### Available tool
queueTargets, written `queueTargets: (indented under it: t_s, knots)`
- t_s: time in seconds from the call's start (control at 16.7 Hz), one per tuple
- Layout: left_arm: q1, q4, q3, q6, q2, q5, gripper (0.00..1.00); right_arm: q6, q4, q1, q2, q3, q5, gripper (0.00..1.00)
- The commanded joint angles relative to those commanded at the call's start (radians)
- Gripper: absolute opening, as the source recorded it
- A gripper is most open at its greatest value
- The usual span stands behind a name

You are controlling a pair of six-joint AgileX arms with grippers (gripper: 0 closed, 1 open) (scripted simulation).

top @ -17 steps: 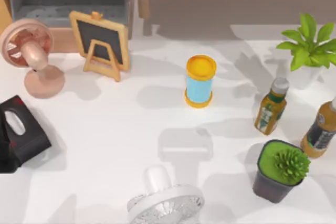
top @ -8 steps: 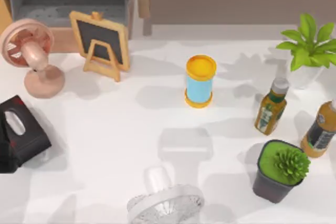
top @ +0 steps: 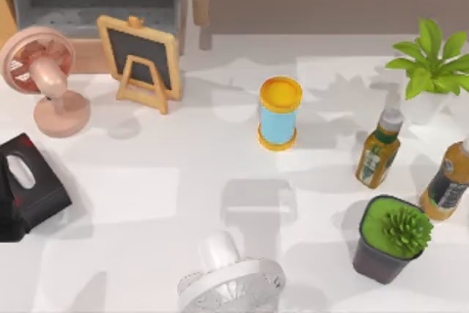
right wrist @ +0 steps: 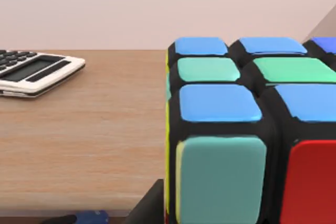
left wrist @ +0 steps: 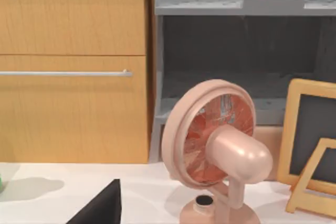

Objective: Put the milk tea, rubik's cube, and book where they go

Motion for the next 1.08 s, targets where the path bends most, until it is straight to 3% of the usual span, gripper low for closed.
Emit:
queueTargets:
  t_s: [0.3,0.66,1.08]
  knots:
    - [0.000,0.000,0.000,0.000,0.000,0.000,1.00,0.000,0.012,0.018,0.008,0.016,-0.001,0.00]
    - [0.000,0.000,0.000,0.000,0.000,0.000,1.00,-0.027,0.093,0.116,0.157,0.241,0.018,0.00]
    - [0.000,0.000,0.000,0.000,0.000,0.000,1.00,-0.003,-0.050,0.061,0.379,0.435,0.066,0.00]
